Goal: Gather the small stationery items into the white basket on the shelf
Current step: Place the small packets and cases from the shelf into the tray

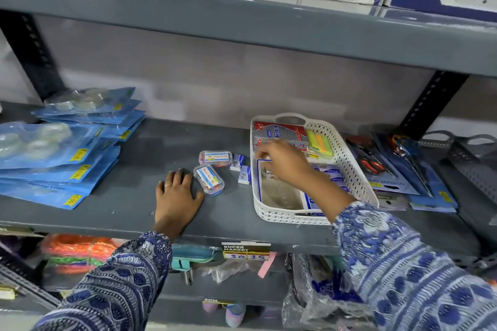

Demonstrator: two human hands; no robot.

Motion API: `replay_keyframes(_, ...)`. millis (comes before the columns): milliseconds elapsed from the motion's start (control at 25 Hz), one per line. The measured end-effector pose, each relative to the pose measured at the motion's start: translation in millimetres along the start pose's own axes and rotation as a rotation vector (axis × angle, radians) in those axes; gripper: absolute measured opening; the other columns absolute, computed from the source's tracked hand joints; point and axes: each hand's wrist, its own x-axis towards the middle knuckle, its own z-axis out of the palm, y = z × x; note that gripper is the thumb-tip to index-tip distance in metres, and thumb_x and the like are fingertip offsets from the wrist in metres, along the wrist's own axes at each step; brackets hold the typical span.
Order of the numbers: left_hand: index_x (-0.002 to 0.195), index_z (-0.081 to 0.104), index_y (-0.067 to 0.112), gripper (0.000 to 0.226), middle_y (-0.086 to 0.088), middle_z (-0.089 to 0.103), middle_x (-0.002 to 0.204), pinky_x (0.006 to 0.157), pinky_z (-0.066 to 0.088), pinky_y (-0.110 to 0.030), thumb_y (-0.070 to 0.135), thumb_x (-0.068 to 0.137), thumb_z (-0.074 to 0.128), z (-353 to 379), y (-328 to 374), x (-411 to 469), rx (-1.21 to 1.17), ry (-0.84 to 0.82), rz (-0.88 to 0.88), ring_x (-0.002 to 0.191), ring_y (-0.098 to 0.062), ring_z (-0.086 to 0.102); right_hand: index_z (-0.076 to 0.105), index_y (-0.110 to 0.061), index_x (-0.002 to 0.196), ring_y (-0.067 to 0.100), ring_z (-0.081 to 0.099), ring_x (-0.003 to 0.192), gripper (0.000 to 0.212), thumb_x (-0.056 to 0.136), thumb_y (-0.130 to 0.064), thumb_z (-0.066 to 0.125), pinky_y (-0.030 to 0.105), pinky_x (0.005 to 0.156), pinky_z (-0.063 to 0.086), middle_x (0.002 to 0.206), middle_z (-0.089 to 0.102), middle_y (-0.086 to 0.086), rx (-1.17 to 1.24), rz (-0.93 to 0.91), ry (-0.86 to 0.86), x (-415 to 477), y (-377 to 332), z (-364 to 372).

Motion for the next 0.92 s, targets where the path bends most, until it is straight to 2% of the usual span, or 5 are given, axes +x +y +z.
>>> replay_keyframes(160, 0.133, 0.043, 0.014, 0.054, -0.010, 0.037, 0.148, 0.114, 0.019, -0.049, 0.041, 0.086, 0.045, 0.2, -1.1, 0.9, 0.001, -0.017, 0.000, 0.139, -0.029, 0.026, 0.062, -0.006, 0.116, 0.027, 0.047, 0.119, 0.030, 0.088, -0.014, 0.057, 0.037, 0.096, 0.039, 0.118, 0.065, 0.012, -0.422, -0.156, -0.149, 35.6, -47.8, 28.4)
replay_keyframes(360, 0.132, 0.044, 0.014, 0.058, -0.010, 0.037, 0.148, 0.115, 0.019, -0.049, 0.045, 0.084, 0.039, 0.2, -2.4, -0.4, 0.000, -0.008, 0.003, 0.139, -0.029, 0.026, 0.050, -0.014, 0.132, 0.023, 0.040, 0.128, 0.045, 0.089, -0.025, 0.056, 0.036, 0.109, 0.025, 0.133, 0.057, 0.004, -0.713, -0.140, -0.297, 56.8, -49.6, 53.3)
replay_keyframes(600, 0.133, 0.042, 0.016, 0.054, -0.008, 0.036, 0.148, 0.115, 0.018, -0.050, 0.045, 0.086, 0.040, 1.8, -2.4, 1.9, 0.012, -0.019, 0.005, 0.140, -0.029, 0.024, 0.053, -0.013, 0.127, 0.024, 0.045, 0.124, 0.044, 0.085, -0.020, 0.061, 0.036, 0.110, 0.023, 0.128, 0.060, 0.006, -0.648, -0.115, -0.300, 53.8, -48.1, 60.6)
replay_keyframes(760, 0.134, 0.040, 0.017, 0.053, -0.008, 0.034, 0.150, 0.115, 0.017, -0.050, 0.044, 0.088, 0.041, 2.3, -2.2, 3.0, 0.011, -0.022, 0.002, 0.141, -0.028, 0.022, 0.055, -0.008, 0.122, 0.026, 0.052, 0.120, 0.042, 0.083, -0.020, 0.066, 0.033, 0.104, 0.033, 0.126, 0.060, 0.010, -0.469, -0.068, -0.343, 47.2, -56.9, 63.8)
replay_keyframes(920, 0.135, 0.039, 0.017, 0.054, -0.008, 0.033, 0.150, 0.116, 0.017, -0.050, 0.045, 0.088, 0.040, 2.3, -2.0, 2.0, 0.016, -0.031, 0.002, 0.141, -0.028, 0.021, 0.051, -0.004, 0.130, 0.031, 0.050, 0.126, 0.039, 0.092, -0.012, 0.055, 0.035, 0.102, 0.042, 0.135, 0.055, 0.014, -0.332, 0.076, -0.337, 49.4, -65.0, 71.3)
